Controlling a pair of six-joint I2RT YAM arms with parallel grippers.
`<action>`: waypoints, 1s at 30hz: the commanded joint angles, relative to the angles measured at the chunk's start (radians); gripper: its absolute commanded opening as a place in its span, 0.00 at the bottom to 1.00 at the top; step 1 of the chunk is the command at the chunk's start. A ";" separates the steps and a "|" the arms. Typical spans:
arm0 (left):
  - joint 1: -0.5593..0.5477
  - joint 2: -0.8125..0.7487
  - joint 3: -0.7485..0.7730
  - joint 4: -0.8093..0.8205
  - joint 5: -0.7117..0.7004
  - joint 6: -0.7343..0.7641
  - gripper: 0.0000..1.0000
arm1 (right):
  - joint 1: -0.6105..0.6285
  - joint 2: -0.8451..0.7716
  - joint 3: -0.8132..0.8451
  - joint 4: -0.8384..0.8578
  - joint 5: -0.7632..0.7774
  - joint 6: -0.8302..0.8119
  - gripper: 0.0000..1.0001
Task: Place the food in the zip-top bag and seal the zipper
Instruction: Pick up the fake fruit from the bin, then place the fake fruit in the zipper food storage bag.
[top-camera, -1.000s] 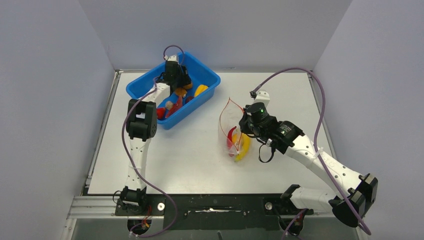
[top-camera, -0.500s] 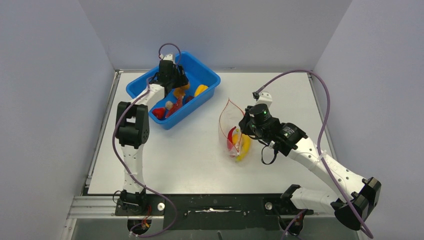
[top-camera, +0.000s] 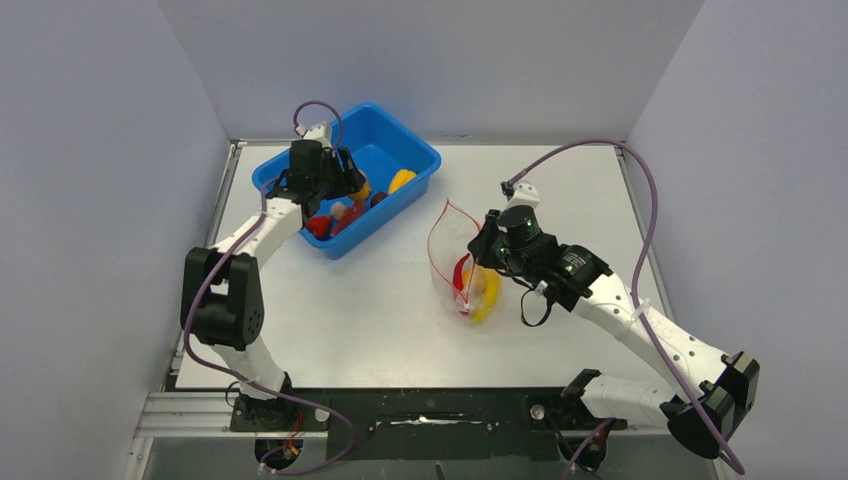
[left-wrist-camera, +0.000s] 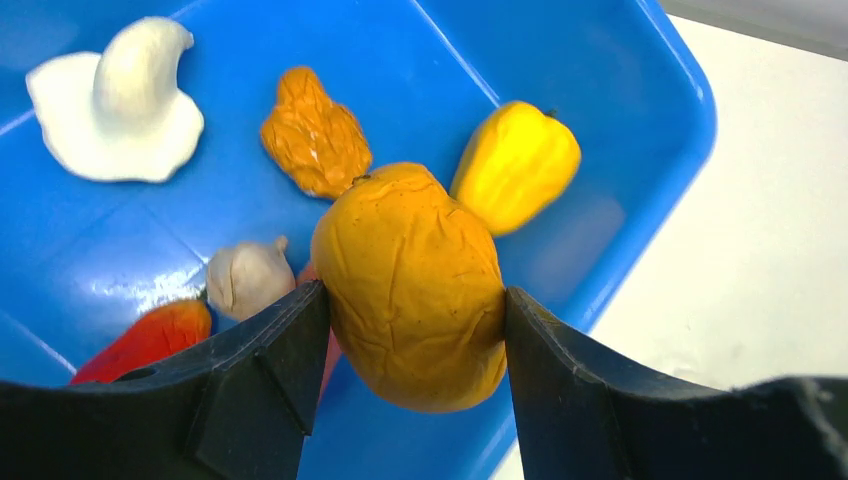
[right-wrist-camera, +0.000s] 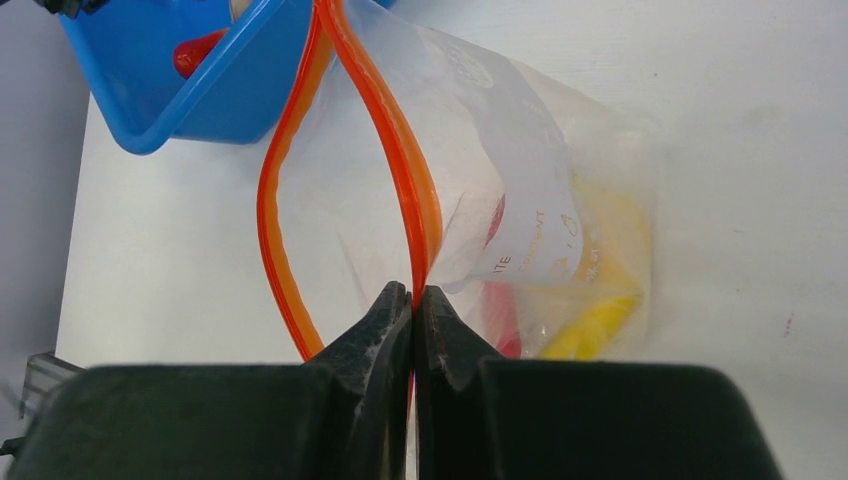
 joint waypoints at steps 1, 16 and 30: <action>0.006 -0.149 -0.080 0.065 0.053 -0.018 0.41 | -0.006 0.001 0.014 0.084 -0.022 0.021 0.00; -0.009 -0.508 -0.301 -0.016 0.333 -0.123 0.38 | -0.010 0.042 -0.005 0.163 -0.083 0.093 0.00; -0.138 -0.639 -0.372 0.063 0.442 -0.307 0.38 | -0.012 0.112 0.000 0.270 -0.132 0.170 0.00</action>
